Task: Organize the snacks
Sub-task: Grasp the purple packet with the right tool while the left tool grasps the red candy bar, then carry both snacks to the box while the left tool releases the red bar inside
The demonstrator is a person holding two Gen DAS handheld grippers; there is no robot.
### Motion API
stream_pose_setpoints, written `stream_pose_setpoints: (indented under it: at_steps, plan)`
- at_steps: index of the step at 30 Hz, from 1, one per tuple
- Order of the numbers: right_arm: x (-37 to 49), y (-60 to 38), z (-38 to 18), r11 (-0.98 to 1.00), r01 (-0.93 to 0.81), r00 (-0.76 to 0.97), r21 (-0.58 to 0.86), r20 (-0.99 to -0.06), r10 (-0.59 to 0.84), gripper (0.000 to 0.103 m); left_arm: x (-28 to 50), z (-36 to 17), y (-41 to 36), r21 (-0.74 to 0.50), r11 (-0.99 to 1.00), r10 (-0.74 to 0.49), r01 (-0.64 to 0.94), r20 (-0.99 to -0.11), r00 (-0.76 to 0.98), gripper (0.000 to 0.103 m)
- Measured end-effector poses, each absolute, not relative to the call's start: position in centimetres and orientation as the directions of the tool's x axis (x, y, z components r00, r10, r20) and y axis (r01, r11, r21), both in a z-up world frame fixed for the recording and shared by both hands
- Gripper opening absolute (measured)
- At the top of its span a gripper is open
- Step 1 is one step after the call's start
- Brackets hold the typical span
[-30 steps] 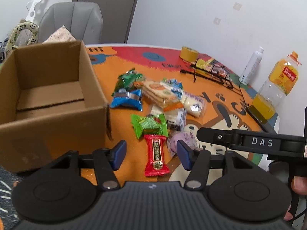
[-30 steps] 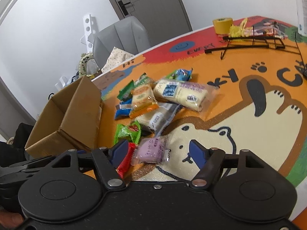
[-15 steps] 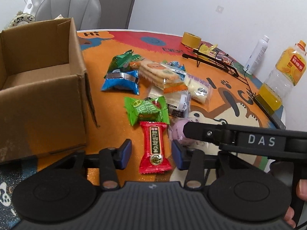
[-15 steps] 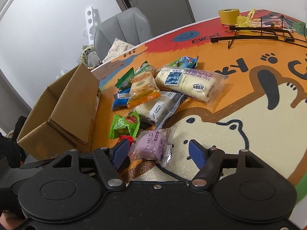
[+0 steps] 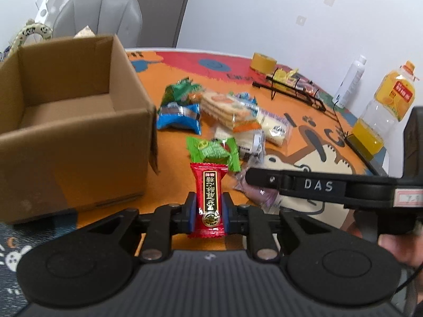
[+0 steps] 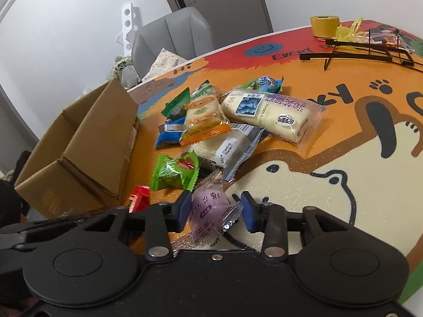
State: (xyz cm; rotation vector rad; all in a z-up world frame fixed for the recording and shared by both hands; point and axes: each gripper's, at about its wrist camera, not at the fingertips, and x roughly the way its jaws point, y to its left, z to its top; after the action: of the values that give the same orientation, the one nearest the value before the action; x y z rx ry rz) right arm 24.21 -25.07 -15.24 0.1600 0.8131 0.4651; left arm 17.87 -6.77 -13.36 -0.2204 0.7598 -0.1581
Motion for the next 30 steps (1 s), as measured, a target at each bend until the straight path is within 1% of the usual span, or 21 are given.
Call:
stream_pose_setpoints:
  at_steps: [2, 7, 11, 20, 30]
  plan:
    - [23.9, -25.1, -15.0, 0.889, -0.337, 0.602, 0.311, -0.655, 0.457, 0.028, 17.3, -12.6, -6.5, -0.252, 0.966, -0.219, 0.065, -0.651, 0.727, 0.018]
    - [23.2, -25.2, -14.0, 0.888, -0.336, 0.62, 0.315, -0.636, 0.46, 0.02, 16.2, -11.1, -5.6, -0.255, 0.965, -0.208, 0.056, -0.622, 0.754, 0.018]
    - [22.8, -25.3, -13.5, 0.886, -0.337, 0.629, 0.319, -0.623, 0.464, 0.018, 15.2, -9.7, -4.8, -0.259, 0.965, -0.194, 0.043, -0.594, 0.781, 0.018]
    - [21.8, -25.2, -11.8, 0.872, -0.361, 0.652, 0.331, -0.579, 0.489, 0.017, 13.4, -6.6, -3.5, -0.264, 0.964, -0.179, 0.04, -0.528, 0.83, 0.018]
    - [21.3, -24.0, -9.4, 0.858, -0.4, 0.672, 0.321, -0.534, 0.513, 0.017, 12.3, -4.5, -1.5, -0.261, 0.965, -0.135, 0.005, -0.482, 0.866, 0.018]
